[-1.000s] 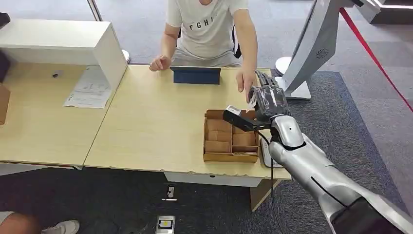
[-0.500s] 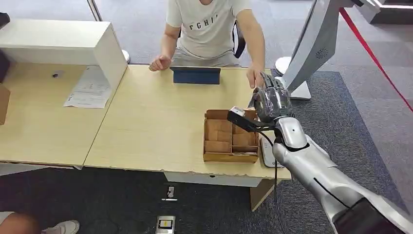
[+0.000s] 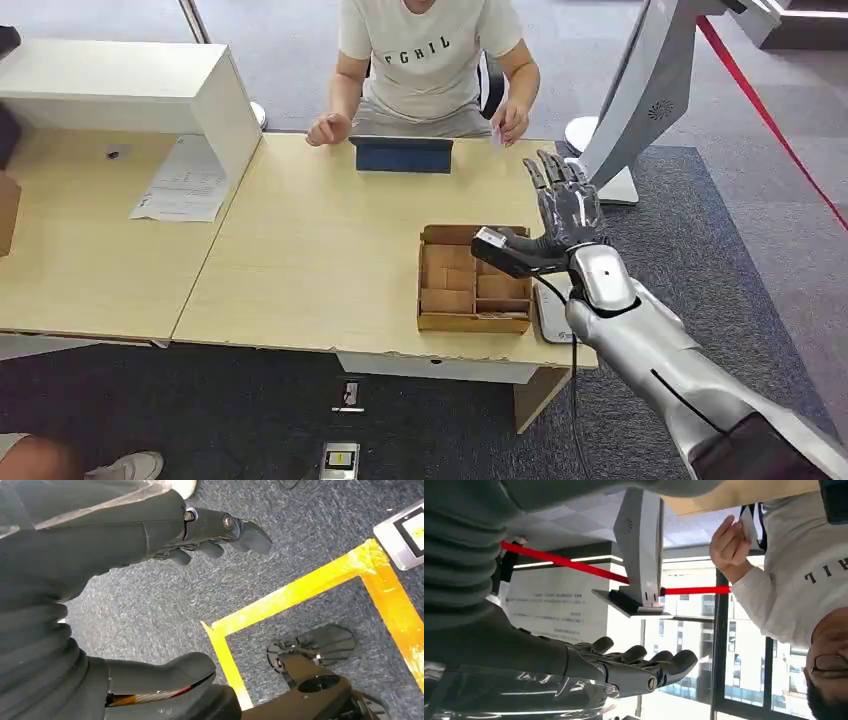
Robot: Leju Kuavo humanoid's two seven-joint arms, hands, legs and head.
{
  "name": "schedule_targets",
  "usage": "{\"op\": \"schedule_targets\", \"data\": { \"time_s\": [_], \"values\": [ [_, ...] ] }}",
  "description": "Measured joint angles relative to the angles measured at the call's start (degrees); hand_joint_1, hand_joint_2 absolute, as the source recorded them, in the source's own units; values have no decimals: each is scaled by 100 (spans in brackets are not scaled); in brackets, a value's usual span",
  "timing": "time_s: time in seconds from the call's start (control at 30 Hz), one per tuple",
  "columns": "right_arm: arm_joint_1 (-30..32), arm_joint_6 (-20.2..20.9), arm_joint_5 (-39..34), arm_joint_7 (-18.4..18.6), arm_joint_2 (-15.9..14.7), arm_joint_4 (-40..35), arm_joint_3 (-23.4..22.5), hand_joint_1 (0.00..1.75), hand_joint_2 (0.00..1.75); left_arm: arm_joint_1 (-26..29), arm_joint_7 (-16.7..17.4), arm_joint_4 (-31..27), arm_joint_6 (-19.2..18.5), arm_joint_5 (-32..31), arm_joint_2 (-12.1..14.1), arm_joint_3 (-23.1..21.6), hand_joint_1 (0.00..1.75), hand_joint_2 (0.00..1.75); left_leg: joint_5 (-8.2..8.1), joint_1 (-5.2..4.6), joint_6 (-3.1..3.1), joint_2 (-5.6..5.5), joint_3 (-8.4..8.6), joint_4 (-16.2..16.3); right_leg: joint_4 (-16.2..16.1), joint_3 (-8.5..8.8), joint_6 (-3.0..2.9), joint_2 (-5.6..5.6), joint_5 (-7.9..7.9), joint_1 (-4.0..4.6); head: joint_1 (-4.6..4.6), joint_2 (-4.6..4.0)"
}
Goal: Pass the card to the sensor for recognition and then transmit it.
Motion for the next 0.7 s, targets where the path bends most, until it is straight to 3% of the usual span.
{"op": "schedule_targets", "data": {
  "time_s": [0.47, 0.7],
  "values": [
    [377, -70, -251, -72, -230, -647, -545, 0, 0, 108, -26, 0, 35, 7, 0, 0, 0, 175, 0, 0, 0, 0, 0, 0, -1, 0, 0, 0, 0, 0, 2, 0],
    [757, -205, -544, -164, -496, -1196, -866, 0, 0, 231, -101, 2, 50, 26, 2, 0, 0, 175, 0, 0, 0, -1, 0, -1, -4, 0, 0, 0, 0, 0, 2, 0]
  ]
}}
